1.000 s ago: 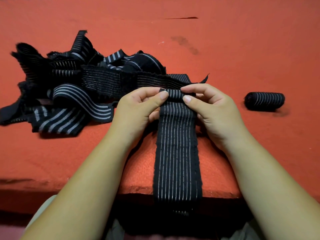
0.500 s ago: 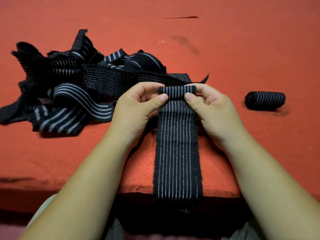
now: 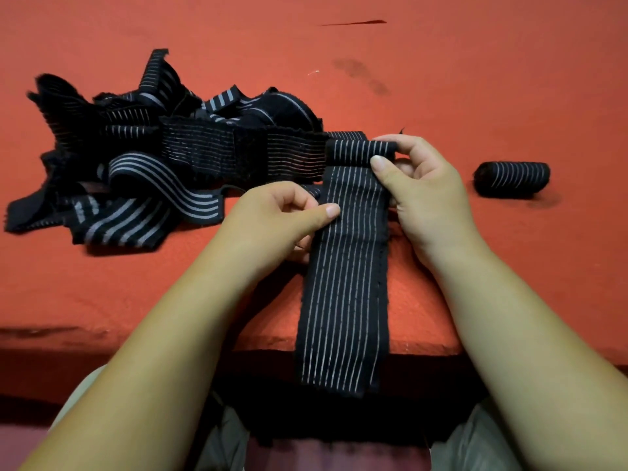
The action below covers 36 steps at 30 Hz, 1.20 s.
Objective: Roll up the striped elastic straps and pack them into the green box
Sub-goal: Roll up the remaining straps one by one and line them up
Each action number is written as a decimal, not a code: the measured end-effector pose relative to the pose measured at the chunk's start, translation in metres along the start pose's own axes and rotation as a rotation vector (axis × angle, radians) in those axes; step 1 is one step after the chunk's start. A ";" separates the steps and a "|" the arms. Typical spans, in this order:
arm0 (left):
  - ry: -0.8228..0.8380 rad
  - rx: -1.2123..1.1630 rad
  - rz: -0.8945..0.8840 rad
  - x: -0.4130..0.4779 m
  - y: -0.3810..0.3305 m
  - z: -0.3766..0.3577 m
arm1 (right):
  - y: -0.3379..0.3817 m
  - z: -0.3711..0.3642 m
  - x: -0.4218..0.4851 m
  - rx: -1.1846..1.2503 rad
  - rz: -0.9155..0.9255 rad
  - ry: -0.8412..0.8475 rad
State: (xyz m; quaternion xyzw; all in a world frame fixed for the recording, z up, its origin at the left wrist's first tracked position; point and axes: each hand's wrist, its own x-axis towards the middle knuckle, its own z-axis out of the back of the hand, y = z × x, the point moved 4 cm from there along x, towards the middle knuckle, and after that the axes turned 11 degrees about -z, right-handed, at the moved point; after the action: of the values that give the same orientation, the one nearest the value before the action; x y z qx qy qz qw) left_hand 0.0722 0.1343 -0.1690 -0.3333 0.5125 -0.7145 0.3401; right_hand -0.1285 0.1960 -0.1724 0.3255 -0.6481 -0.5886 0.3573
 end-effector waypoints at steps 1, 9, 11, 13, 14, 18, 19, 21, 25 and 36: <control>0.009 0.043 0.016 -0.004 0.000 0.001 | 0.000 0.001 -0.001 -0.027 0.011 -0.013; 0.197 0.284 0.130 -0.049 -0.008 0.004 | 0.003 0.005 -0.005 -0.125 0.053 -0.081; 0.242 0.304 0.157 -0.059 -0.009 0.004 | 0.003 0.006 -0.006 -0.134 0.057 -0.095; 0.237 0.277 0.161 -0.066 -0.011 0.003 | 0.002 0.006 -0.006 -0.122 0.048 -0.101; 0.241 0.264 0.155 -0.068 -0.012 0.001 | 0.002 0.006 -0.006 -0.116 0.044 -0.104; 0.256 0.242 0.116 -0.072 -0.009 -0.005 | 0.001 0.005 -0.006 -0.072 0.010 -0.094; 0.256 0.267 0.107 -0.071 -0.007 -0.006 | 0.001 0.005 -0.007 -0.056 -0.001 -0.091; 0.266 0.356 0.082 -0.069 -0.004 -0.007 | 0.002 0.005 -0.007 -0.035 -0.012 -0.091; 0.256 0.577 0.055 -0.060 -0.002 -0.008 | 0.002 0.007 -0.009 -0.011 -0.020 -0.084; 0.018 0.101 -0.098 -0.017 -0.001 -0.004 | 0.003 0.002 -0.002 0.016 0.020 0.003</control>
State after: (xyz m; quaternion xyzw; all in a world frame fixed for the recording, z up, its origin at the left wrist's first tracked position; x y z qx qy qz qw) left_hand 0.0780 0.1505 -0.1709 -0.3340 0.4618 -0.7584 0.3163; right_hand -0.1290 0.1987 -0.1697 0.3228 -0.6554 -0.5793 0.3614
